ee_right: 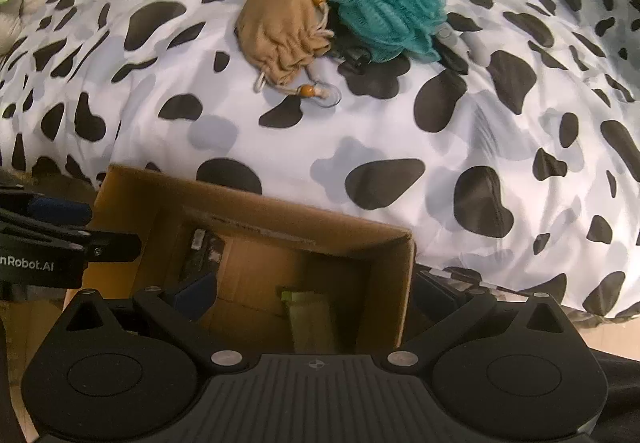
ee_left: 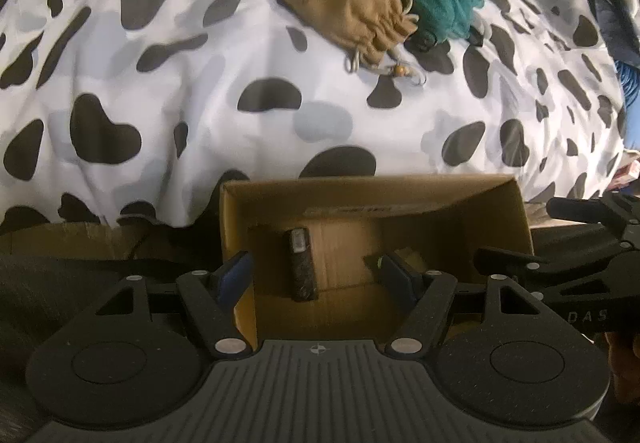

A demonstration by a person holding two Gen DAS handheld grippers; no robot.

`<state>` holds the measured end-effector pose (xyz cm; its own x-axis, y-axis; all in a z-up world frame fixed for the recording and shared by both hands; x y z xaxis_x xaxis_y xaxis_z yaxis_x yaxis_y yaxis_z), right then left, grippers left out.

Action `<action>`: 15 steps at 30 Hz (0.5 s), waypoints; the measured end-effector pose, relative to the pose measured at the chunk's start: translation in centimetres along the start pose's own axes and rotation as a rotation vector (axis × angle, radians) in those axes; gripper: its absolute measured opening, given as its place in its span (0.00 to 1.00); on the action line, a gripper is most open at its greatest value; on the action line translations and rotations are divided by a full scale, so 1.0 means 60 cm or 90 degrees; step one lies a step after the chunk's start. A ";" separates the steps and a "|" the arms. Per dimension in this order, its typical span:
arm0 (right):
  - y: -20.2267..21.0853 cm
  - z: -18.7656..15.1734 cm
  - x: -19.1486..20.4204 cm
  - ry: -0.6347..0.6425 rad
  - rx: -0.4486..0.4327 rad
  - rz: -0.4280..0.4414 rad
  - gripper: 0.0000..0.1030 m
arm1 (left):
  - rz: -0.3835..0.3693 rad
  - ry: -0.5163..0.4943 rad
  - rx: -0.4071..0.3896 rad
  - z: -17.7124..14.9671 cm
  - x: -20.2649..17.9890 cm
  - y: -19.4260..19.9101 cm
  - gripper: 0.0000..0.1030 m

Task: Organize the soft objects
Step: 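Move left gripper to the tan pouch while right gripper approaches the grey cable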

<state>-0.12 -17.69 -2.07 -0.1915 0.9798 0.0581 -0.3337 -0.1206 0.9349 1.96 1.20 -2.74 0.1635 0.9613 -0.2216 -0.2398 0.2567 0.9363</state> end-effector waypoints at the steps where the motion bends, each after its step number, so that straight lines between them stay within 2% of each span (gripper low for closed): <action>1: 0.001 0.001 -0.002 -0.004 -0.004 -0.001 1.00 | 0.001 -0.002 -0.009 0.001 -0.001 0.003 0.68; 7: 0.013 0.008 -0.013 -0.026 -0.036 -0.011 1.00 | 0.005 -0.009 -0.076 0.008 -0.006 0.024 0.68; 15: 0.047 0.022 -0.042 -0.083 -0.130 -0.051 1.00 | 0.026 -0.026 -0.183 0.012 -0.018 0.058 0.68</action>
<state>0.65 -20.28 0.87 -0.0413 0.9982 0.0436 -0.5247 -0.0588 0.8493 1.64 0.96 0.99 0.1844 0.9683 -0.1684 -0.5075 0.2405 0.8274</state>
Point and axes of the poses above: each gripper's, at about its wrist camera, not at the fingertips, and y roughly against the way its jaws point, x to its left, z to its top, the point moved 1 cm from there along -y, roughly the way its jaws point, and after that the axes turned 1 degree about -z, right-handed, at the moved point
